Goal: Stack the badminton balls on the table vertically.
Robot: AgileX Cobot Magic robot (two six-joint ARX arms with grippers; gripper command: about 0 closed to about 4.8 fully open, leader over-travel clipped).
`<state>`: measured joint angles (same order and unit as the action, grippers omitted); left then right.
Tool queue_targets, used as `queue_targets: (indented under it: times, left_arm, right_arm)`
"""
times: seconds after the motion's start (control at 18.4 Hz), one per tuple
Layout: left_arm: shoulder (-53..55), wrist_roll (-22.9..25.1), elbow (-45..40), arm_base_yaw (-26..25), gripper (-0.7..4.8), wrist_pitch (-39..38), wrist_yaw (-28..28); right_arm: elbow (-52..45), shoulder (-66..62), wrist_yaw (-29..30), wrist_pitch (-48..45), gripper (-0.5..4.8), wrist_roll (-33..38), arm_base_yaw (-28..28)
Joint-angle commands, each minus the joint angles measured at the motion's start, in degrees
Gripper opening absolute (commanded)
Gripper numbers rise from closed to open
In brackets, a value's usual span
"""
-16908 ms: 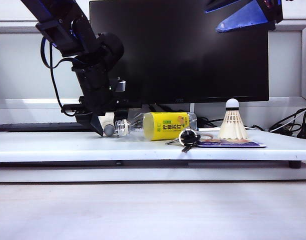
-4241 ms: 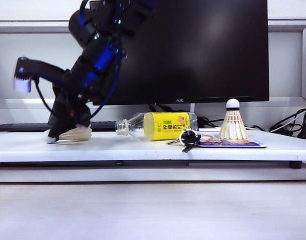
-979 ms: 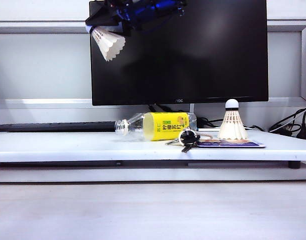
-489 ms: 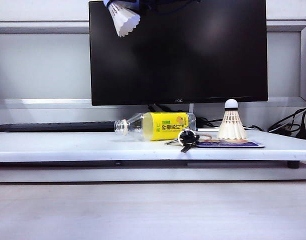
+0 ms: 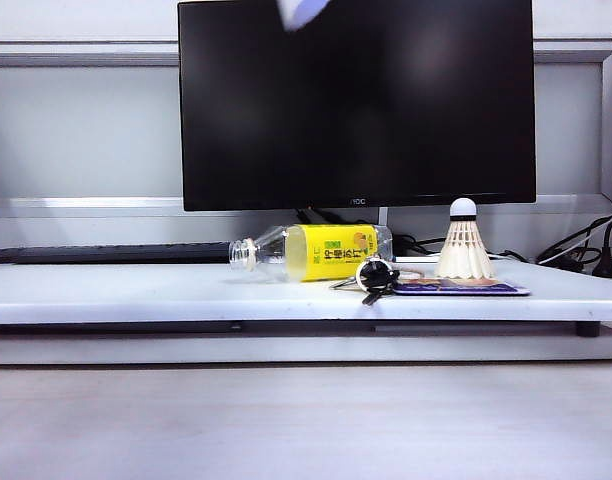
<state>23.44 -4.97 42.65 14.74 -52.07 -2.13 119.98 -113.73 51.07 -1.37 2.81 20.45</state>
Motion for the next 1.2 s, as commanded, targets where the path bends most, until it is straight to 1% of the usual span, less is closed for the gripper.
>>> queue_targets:
  times: [0.05, 0.27, 0.43, 0.49, 0.65, 0.76, 0.92, 1.09, 1.2]
  left_arm:
    - [0.0, 0.0, 0.2, 0.0, 2.46, 1.6, 0.0]
    - [0.0, 0.0, 0.2, 0.0, 2.46, 2.8, -0.1]
    - [0.0, 0.0, 0.2, 0.0, 2.46, 3.5, -0.7]
    - [0.0, 0.0, 0.2, 0.0, 2.46, 3.8, -0.7]
    - [0.0, 0.0, 0.2, 0.0, 2.46, 4.4, -0.8]
    - [0.0, -0.1, 0.2, 0.0, 2.46, 4.8, -1.8]
    - [0.0, -0.1, 0.2, 0.0, 2.46, 4.9, -2.7]
    - [0.0, -0.1, 0.2, 0.0, 2.46, 4.3, -3.4]
    - [0.0, -0.2, 0.2, 0.0, 2.46, 4.5, -4.8]
  right_arm:
    - [0.3, 5.2, 0.2, -0.2, 1.21, 0.2, -3.2]
    - [0.3, 12.3, 0.2, 1.9, 1.21, 0.2, -8.9]
    - [0.3, 17.7, 0.6, 8.7, 1.21, -0.7, -14.4]
    - [0.3, 19.3, 1.6, 11.5, 1.21, -2.4, -15.9]
    - [0.3, 25.0, 1.8, 20.6, 1.21, -8.3, -20.0]
    - [-0.3, 28.8, 1.7, 23.5, 1.21, -10.4, -20.5]
    - [-3.8, 34.8, 1.5, 23.3, 1.21, -10.8, -22.0]
    - [-9.5, 41.0, 1.1, 22.4, 1.20, -11.0, -22.0]
    - [-14.1, 45.6, -1.0, 22.1, 1.20, -11.0, -22.1]
